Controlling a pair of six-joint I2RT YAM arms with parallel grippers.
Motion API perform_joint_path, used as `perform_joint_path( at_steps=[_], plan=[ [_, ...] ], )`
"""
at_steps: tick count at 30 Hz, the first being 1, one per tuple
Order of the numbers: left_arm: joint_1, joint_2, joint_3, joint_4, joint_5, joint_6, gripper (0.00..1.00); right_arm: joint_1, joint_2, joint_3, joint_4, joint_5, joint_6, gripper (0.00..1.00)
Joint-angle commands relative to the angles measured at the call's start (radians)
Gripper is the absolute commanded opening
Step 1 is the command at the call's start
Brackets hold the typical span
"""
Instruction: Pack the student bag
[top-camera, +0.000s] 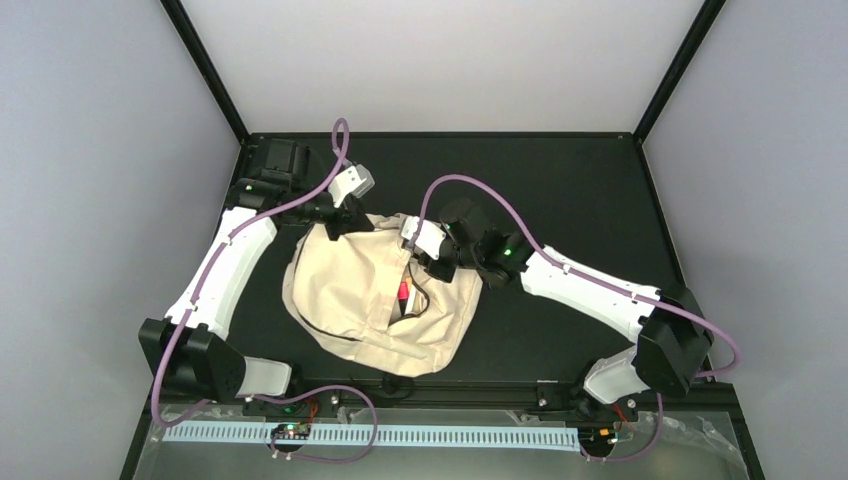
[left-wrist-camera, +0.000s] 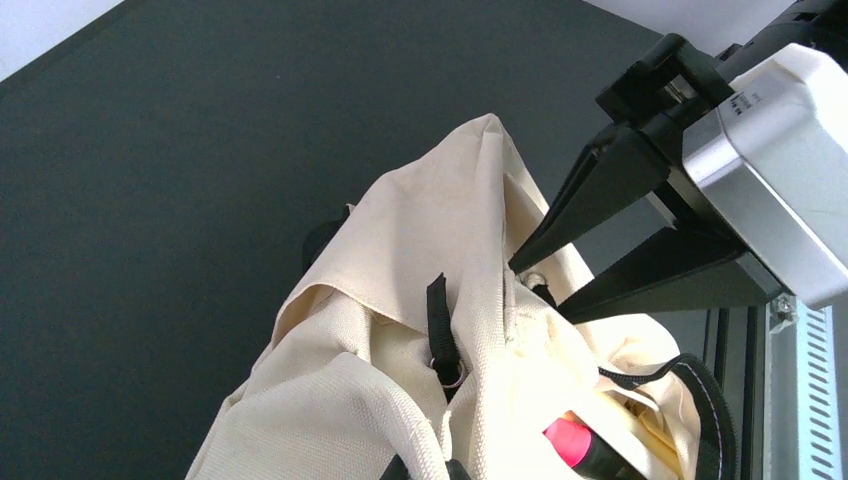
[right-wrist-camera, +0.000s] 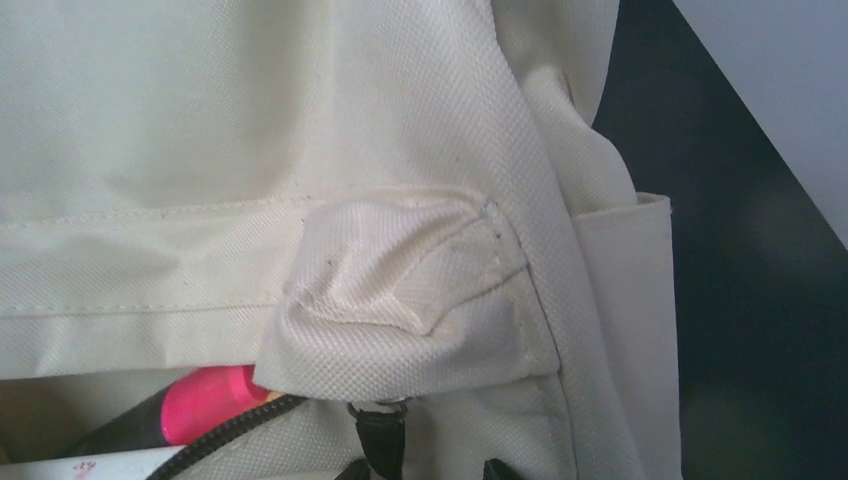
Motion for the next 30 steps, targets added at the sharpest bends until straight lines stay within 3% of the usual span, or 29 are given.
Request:
perform_joint_path(
  at_steps=[1, 8, 15, 20, 21, 22, 23, 24, 26, 30],
  plan=[
    [-0.014, -0.042, 0.009, 0.018, 0.092, -0.023, 0.02, 0.002, 0.013, 0.026, 0.063, -0.06, 0.057, 0.31],
    [-0.014, -0.045, 0.013, 0.013, 0.087, -0.018, 0.01, 0.002, 0.057, 0.004, 0.117, -0.018, 0.096, 0.27],
    [-0.014, -0.044, 0.029, -0.032, 0.086, 0.013, 0.02, 0.0, 0.052, -0.011, 0.13, 0.118, 0.127, 0.01],
    [-0.014, -0.038, 0.02, -0.04, 0.062, 0.05, 0.02, 0.0, 0.022, -0.044, 0.146, 0.177, 0.139, 0.01],
    [-0.014, -0.032, 0.01, -0.045, 0.09, 0.092, 0.11, 0.0, 0.025, -0.044, 0.149, 0.18, 0.138, 0.01],
    [-0.021, -0.024, 0.011, -0.054, 0.116, 0.132, 0.46, 0.001, 0.027, -0.042, 0.157, 0.175, 0.134, 0.01],
    [-0.042, -0.012, 0.019, -0.057, 0.121, 0.172, 0.7, 0.001, 0.03, -0.042, 0.17, 0.166, 0.126, 0.01],
    [-0.059, 0.003, 0.033, -0.048, 0.122, 0.193, 0.83, 0.001, 0.031, -0.041, 0.192, 0.155, 0.119, 0.01],
    [-0.079, 0.041, 0.061, 0.012, 0.144, 0.166, 0.96, -0.001, 0.026, -0.048, 0.238, 0.137, 0.097, 0.01],
    [-0.08, 0.225, 0.143, 0.056, 0.167, 0.119, 0.99, -0.005, 0.019, -0.072, 0.309, 0.097, 0.043, 0.01]
  ],
)
